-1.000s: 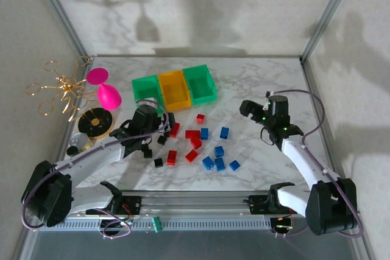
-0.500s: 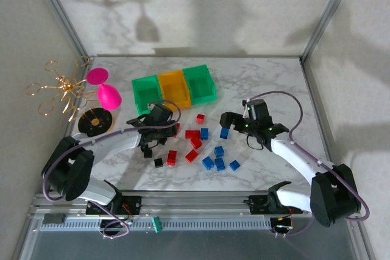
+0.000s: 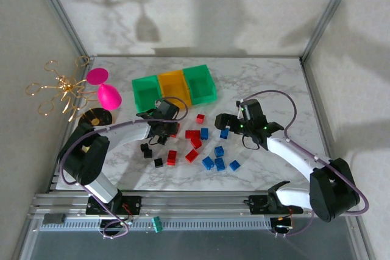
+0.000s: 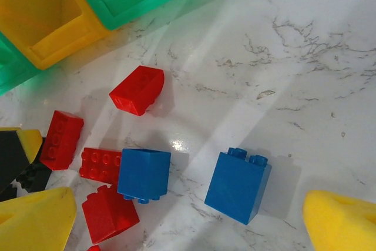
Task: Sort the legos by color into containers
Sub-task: Pick up the lego from the center of the table.
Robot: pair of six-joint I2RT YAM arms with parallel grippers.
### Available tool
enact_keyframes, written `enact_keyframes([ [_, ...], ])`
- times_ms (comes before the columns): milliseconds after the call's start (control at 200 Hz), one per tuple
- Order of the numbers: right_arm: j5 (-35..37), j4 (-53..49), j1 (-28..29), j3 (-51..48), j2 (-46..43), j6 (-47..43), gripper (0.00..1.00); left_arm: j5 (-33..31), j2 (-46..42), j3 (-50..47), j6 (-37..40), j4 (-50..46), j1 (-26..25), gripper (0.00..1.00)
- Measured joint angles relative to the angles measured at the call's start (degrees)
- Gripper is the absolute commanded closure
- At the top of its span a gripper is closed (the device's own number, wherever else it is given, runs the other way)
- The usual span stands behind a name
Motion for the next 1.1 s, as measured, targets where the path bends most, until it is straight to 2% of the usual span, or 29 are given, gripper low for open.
enact_keyframes([
  [210,0.20,-0.17,0.26,0.94,1.40,0.00,0.01,-0.26,0.00,-0.04,0.44,-0.55,0.66,0.61],
  [441,1.14,-0.46,0.50,1.25,1.68,0.02,0.01,0.28,-0.02,-1.99,0.48,-0.24,1.90,0.58],
  [621,1.53,-0.46,0.50,1.25,1.73,0.02,0.01,1.09,0.00,-2.16,0.63,-0.24,2.05,0.66],
  [826,1.79,-0.66,0.52,1.38,2.16,0.02,0.01,2.21,0.11,-2.16,0.63,0.79,2.10,0.66],
  [1096,2.82,-0.87,0.55,1.79,2.36,0.02,0.01,2.56,0.72,-2.14,0.63,1.95,2.10,0.75],
])
